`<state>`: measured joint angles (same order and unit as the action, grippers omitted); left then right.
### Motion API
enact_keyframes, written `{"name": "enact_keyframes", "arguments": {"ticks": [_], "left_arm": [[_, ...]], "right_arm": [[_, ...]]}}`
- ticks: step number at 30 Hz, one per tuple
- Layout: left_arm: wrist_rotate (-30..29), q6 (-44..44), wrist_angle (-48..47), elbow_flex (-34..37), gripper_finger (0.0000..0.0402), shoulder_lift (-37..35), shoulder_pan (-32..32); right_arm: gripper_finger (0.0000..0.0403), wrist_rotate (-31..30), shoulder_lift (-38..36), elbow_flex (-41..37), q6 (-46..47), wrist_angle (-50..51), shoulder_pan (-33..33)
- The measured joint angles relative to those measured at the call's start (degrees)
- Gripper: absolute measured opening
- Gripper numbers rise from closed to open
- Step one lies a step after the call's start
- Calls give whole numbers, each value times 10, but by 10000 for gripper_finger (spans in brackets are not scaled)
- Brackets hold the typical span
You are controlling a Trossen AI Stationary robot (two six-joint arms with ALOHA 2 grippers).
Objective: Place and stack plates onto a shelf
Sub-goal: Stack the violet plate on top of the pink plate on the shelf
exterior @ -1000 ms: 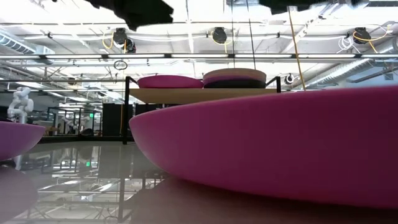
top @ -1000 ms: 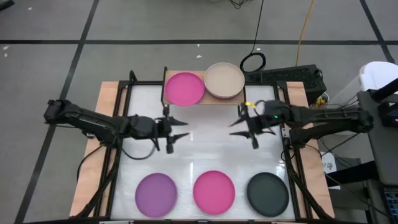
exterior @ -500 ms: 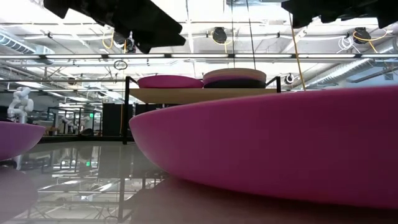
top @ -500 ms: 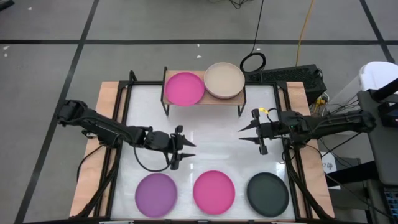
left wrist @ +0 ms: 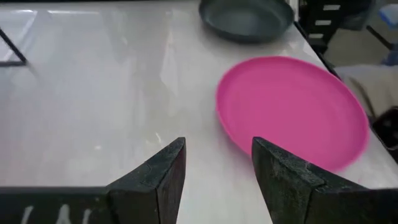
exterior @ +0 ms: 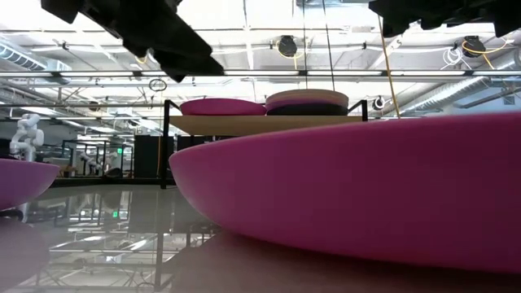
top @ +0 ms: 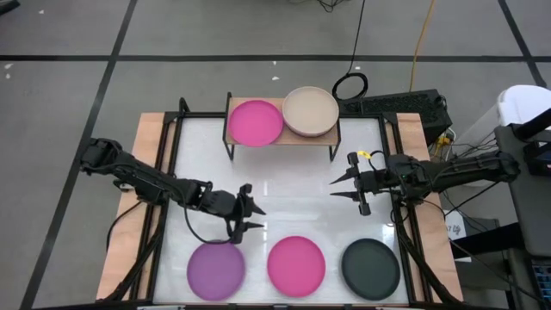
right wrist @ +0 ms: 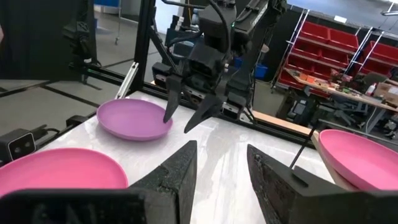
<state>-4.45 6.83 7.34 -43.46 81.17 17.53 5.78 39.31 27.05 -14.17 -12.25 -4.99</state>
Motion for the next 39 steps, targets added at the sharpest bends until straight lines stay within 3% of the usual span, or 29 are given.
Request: {"name": "enact_keyframes", "arguments": {"ticks": [10,21,28,33,39], "left_arm": [[15,12,-184,-84,188,0,12],[16,41,-251,-93,188,35,21],[69,38,-262,-95,188,88,22],[93,38,-261,-97,188,90,22],[126,51,-325,-97,188,90,26]], "right_arm": [[125,0,0,0,-1,-9,0],[125,2,0,0,15,-8,0],[125,1,0,0,12,-8,0],[125,1,0,0,13,-6,0],[125,0,0,0,14,7,0]]}}
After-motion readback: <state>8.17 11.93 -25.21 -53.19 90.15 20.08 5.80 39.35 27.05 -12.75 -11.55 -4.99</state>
